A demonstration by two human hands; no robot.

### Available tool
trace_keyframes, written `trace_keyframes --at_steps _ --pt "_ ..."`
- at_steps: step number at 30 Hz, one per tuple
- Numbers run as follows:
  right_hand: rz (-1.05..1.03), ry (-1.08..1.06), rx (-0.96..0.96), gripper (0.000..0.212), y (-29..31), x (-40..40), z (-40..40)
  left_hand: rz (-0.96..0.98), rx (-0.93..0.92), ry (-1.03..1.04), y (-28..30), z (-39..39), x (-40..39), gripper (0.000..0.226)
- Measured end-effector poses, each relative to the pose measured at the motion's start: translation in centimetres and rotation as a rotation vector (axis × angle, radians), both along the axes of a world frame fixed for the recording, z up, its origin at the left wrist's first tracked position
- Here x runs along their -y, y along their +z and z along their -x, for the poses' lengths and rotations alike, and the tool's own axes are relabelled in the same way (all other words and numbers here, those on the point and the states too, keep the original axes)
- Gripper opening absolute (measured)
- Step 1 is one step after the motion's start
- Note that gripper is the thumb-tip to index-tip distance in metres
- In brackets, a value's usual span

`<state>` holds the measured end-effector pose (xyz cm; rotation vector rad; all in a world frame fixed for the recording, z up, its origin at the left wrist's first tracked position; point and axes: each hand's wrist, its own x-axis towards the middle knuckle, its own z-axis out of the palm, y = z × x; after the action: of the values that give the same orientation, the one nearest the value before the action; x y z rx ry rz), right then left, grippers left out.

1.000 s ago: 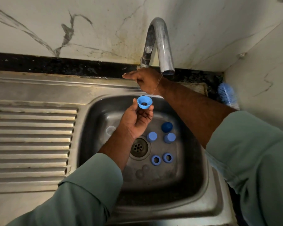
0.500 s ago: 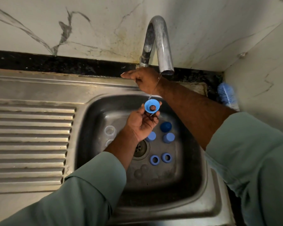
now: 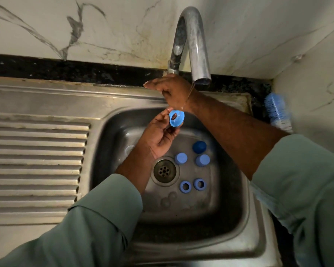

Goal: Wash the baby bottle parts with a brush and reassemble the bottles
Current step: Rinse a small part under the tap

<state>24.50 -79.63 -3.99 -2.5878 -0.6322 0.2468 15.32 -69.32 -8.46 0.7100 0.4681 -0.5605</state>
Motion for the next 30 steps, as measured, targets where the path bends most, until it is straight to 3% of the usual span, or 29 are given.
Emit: trace_keyframes --at_steps 9,15,30 --pt "-0.046 0.073 0.042 0.051 -0.3 -0.3 -0.1 -0.356 0.124 -0.142 -0.1 1.1 -0.6 0.028" --pt "-0.041 0.075 0.031 0.052 -0.3 -0.3 -0.3 -0.510 0.389 -0.017 0.6 1.0 -0.4 0.053" --pt "-0.004 0.052 0.021 0.047 -0.2 -0.4 -0.2 -0.792 0.626 0.054 -0.4 2.6 -0.8 0.075"
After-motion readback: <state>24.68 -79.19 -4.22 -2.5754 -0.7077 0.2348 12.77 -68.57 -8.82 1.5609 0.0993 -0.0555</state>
